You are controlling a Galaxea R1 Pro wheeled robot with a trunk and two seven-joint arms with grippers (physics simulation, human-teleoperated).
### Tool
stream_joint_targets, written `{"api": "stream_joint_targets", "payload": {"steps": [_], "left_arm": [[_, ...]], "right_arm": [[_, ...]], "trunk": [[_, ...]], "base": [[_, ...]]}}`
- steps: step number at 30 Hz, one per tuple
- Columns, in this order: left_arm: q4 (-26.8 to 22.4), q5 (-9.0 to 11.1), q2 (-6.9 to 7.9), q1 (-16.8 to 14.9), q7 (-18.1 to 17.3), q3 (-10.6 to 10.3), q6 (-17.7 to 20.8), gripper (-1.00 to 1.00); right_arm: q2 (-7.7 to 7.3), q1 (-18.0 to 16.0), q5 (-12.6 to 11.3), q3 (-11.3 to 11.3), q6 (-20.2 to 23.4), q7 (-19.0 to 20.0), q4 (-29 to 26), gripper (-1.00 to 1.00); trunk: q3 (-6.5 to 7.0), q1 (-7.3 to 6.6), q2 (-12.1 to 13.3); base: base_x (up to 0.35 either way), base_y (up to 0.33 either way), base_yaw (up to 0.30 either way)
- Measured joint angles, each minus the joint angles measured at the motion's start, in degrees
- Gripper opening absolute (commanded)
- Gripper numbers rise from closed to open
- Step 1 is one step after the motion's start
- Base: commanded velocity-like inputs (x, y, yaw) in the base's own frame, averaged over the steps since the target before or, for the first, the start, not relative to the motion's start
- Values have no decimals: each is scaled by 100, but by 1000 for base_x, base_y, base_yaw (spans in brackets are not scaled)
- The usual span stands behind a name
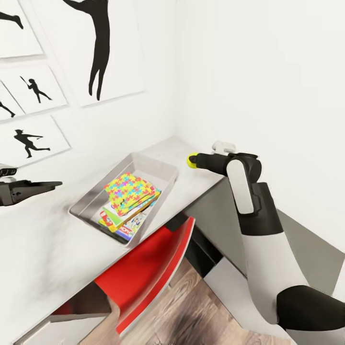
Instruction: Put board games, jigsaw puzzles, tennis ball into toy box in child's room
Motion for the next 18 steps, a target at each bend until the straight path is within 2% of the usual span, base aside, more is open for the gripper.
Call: {"api": "stream_joint_targets", "payload": {"steps": [9,13,18], "left_arm": [[0,-80,-5,0,0,0,0,100],[0,-82,-5,0,0,-1,0,100],[4,-82,-5,1,0,0,0,100]], "right_arm": [[53,0,10,31,0,0,2,-100],[65,0,11,31,0,0,6,-100],[198,0,17,39,0,-16,23,-100]], "trunk": [[85,0,0],[123,-2,-1],[170,-2,-1]], "base": [[-245,174,0],[-74,236,0],[-11,178,14]]}}
